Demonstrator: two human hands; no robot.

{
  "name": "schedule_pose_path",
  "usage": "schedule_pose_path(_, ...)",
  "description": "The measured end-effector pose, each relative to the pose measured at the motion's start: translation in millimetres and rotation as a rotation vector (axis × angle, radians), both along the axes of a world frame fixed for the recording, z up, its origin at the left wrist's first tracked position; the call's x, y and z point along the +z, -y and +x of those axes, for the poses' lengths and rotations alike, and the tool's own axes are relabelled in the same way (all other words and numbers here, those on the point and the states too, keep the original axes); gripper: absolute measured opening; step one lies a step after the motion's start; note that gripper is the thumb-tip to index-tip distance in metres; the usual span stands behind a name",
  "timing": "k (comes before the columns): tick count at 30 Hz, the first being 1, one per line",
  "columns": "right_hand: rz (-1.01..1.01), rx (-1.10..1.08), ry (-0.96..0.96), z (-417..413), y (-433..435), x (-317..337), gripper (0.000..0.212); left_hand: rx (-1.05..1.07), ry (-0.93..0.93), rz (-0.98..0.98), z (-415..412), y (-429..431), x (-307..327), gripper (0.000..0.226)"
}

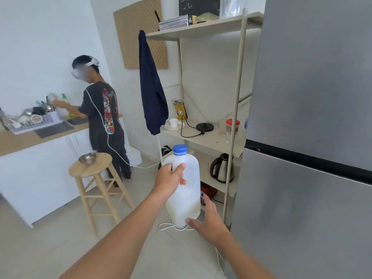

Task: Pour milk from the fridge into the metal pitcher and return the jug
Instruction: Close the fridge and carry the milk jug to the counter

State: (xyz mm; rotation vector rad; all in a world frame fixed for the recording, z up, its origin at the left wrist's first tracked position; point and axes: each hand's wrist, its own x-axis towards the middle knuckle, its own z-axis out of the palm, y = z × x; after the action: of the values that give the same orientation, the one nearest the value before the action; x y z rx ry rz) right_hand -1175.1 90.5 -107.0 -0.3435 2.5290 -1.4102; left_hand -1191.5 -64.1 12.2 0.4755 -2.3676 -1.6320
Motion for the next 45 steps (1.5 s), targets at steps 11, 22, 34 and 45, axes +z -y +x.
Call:
schedule_pose_path(11, -0.152, 0.184, -0.034, 125.4, 70.5, -29.4, 0.106, 0.288, 0.035, 0.059, 177.9, 31.2, -37.6, 0.035)
schedule_pose_path(22, -0.155, 0.628, -0.007, 285.2, 181.0, -17.0, 0.104, 0.706, -0.021, 0.059, 387.0, 109.1, -27.6, 0.034)
schedule_pose_path(34, -0.217, 1.036, 0.015, 528.9, 230.8, -5.8, 0.097, 1.134, -0.051, 0.035, 654.6, 111.0, -12.9, 0.034)
schedule_pose_path(45, -0.29, 1.426, 0.074, 709.9, 258.1, -7.6, 0.083, 1.467, -0.111, 0.048, 848.5, 96.9, -27.9, 0.035)
